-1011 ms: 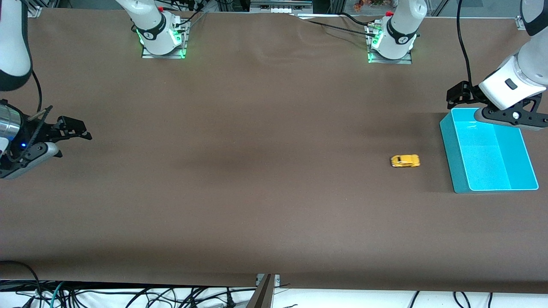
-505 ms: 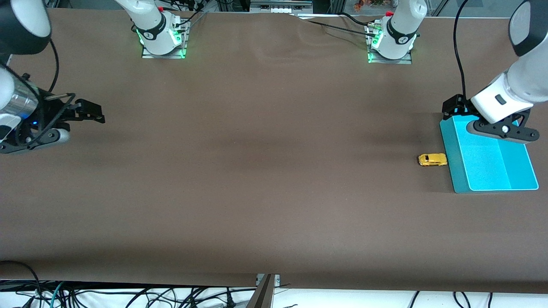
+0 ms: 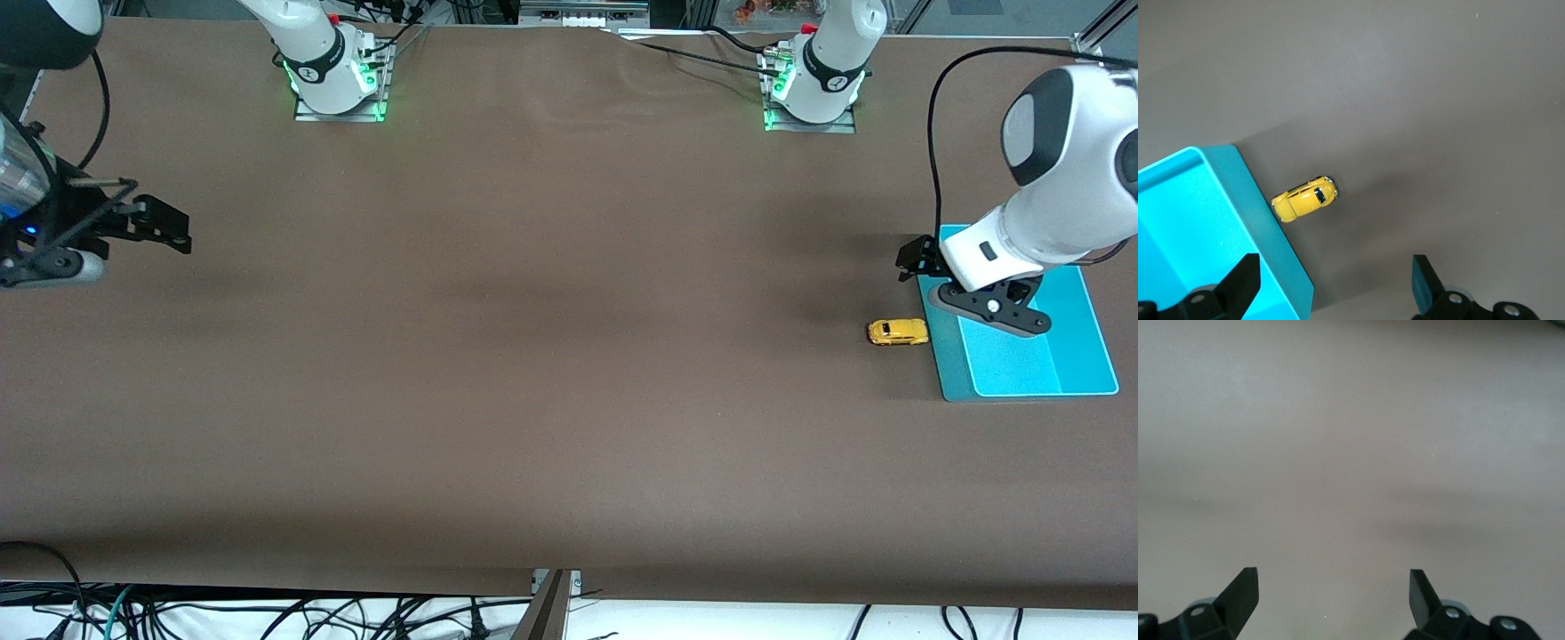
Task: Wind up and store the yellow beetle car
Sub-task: 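Lower the open left gripper onto the car beside the cyan bin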
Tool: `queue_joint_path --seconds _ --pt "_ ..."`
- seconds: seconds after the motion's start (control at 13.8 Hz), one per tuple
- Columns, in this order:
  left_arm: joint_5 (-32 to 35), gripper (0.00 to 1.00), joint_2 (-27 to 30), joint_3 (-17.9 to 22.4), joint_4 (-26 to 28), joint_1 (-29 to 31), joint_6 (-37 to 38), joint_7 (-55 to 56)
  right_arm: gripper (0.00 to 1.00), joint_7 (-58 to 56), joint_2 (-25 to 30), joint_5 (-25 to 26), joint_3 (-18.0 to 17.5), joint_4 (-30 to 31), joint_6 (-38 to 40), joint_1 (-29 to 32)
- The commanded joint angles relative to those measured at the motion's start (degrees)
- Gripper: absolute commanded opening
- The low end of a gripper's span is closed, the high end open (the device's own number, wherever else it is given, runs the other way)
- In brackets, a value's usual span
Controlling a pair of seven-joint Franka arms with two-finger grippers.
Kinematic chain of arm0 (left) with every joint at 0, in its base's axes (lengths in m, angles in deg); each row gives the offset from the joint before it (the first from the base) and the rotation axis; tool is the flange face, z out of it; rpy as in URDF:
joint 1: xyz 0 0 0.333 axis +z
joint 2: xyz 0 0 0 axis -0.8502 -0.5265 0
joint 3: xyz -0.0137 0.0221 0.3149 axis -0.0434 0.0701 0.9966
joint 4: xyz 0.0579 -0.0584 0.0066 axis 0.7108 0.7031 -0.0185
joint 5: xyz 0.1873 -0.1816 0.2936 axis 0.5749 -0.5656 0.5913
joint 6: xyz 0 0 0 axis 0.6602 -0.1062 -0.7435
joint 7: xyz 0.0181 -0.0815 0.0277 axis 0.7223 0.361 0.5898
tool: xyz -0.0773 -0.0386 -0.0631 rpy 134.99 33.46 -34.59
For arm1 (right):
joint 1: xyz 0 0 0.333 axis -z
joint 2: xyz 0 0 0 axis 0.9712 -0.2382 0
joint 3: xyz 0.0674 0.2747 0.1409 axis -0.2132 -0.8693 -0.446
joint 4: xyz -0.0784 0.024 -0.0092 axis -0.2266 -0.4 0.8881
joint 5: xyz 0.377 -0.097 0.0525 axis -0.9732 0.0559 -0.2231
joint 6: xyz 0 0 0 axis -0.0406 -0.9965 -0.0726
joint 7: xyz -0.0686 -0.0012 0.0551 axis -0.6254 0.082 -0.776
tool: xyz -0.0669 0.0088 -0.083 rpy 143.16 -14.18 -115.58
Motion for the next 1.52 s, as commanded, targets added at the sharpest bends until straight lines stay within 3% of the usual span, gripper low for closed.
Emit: queue_joint_path --seconds 0.0,0.14,0.51,0.58,0.72,1.16,1.44 --pt "1.2 1.0 -0.5 -0.2 7.3 1.7 -8.8 -2.6 1.0 0.3 2.0 0.7 0.3 1.4 -0.6 0.2" --pt "1.2 1.0 -1.4 -0.2 11.7 2.0 -13.8 -8.4 1.0 0.3 2.6 -0.1 3.6 1.7 0.7 -0.3" --pt "1.2 1.0 -4.9 -0.2 15.5 3.8 -16.9 -18.8 1.0 1.2 4.9 -0.2 5.5 5.0 3.2 -0.4" --pt "1.3 1.0 -5.1 -0.2 17.2 4.2 -18.3 -23.4 1.0 0.6 4.6 -0.4 7.2 5.0 2.7 -0.4" --pt "1.3 1.0 -6.4 -0.2 18.1 4.3 -20.5 -33.2 1.0 -0.9 3.7 -4.9 10.2 4.7 3.2 -0.4" --pt "1.2 1.0 -13.0 -0.1 17.4 7.0 -31.2 -57.1 1.0 -1.0 3.2 -4.6 10.2 4.3 2.9 -0.4" --pt "1.0 1.0 -16.6 -0.2 16.5 7.4 -35.1 -65.7 1.0 -1.2 2.8 -4.6 10.2 4.3 2.6 -0.4"
